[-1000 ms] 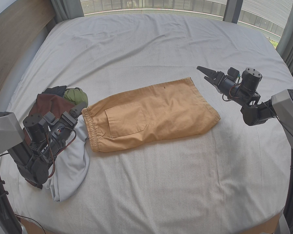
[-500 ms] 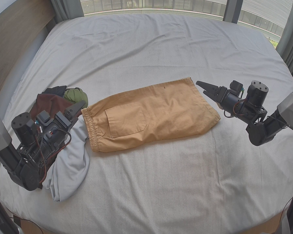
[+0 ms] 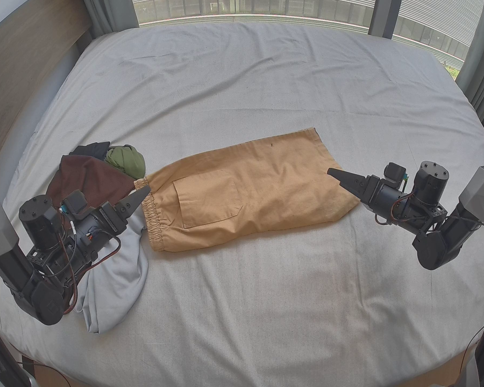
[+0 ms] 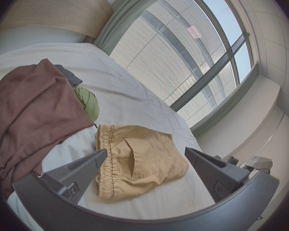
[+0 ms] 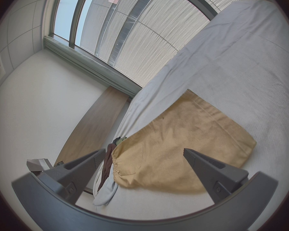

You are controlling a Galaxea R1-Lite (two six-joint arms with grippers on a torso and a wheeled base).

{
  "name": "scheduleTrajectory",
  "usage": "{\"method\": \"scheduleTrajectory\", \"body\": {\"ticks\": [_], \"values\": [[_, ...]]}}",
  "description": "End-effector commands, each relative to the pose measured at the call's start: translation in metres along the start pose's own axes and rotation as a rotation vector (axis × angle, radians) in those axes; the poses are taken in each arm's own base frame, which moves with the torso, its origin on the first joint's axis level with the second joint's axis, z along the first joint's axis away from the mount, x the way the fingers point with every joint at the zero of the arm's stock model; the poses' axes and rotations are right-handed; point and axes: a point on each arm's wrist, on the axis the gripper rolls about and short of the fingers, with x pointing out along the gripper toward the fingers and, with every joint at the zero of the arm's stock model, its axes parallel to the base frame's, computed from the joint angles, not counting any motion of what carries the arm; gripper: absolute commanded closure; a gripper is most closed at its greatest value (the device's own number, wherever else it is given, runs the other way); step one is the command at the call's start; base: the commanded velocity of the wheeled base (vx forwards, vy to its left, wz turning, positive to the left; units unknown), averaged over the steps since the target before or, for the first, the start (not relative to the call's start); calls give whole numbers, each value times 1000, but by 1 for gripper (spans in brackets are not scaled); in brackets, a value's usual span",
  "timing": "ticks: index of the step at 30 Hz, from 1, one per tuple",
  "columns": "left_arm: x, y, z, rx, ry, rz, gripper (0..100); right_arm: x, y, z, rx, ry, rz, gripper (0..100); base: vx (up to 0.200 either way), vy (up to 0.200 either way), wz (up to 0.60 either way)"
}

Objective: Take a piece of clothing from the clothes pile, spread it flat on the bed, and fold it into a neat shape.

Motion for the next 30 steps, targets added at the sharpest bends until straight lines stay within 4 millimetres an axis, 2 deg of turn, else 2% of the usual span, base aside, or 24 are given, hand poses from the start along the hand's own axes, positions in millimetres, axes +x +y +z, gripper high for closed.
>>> {"method": "scheduleTrajectory", "body": {"ticks": [1, 15, 30], "values": [[1, 4, -5, 13, 17, 15, 0, -3, -9, -10, 26, 31, -32, 0, 0, 0, 0], [2, 7, -9, 47, 31, 25, 0, -11, -26, -37, 23, 161, -128, 0, 0, 0, 0], [3, 8, -8, 47, 25, 28, 0, -1, -55, -59, 65, 201, -170, 0, 0, 0, 0]]}}
